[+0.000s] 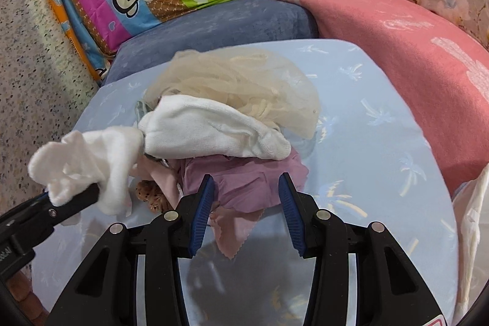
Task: Collect trash
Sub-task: 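Grasp the white socks with the left gripper while the right gripper grasps the purple cloth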
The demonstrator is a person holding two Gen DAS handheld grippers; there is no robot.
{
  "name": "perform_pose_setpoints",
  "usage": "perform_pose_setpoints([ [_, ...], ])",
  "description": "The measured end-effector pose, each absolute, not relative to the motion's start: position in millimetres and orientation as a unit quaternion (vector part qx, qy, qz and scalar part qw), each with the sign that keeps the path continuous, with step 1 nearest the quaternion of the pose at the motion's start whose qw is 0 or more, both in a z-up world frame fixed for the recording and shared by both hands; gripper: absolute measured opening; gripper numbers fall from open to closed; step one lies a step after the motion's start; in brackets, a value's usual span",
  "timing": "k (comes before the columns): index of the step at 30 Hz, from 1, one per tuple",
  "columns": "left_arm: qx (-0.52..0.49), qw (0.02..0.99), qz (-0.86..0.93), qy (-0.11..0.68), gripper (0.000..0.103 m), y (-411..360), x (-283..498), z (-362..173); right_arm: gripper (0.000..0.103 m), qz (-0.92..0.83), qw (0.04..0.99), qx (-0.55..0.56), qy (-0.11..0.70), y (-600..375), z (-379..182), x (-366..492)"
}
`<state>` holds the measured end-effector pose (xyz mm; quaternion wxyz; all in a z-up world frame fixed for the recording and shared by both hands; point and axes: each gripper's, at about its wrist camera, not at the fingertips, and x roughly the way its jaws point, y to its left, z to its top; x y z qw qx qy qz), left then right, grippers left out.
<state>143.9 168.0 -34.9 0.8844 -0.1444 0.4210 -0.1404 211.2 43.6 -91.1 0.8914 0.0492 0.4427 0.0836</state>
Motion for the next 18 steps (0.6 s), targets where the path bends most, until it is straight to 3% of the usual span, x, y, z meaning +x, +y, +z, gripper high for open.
perform_pose_setpoints([
  [6, -0.148, 0.881, -0.134, 0.43, 0.015, 168.5, 149.8, -42.7, 0.009, 0.087, 0.878, 0.055, 0.467, 43.6, -111.7, 217.0],
  [9, -0.146, 0.881, -0.135, 0.43, 0.015, 166.3, 148.5, -41.8, 0.002, 0.086, 0.876, 0.059, 0.471, 40.1, -116.8, 214.4],
  [18, -0.142, 0.885, -0.136, 0.421, 0.015, 162.2, 140.4, -31.3, 0.001, 0.088, 0.896, 0.07, 0.429, 26.0, -76.7, 192.5],
])
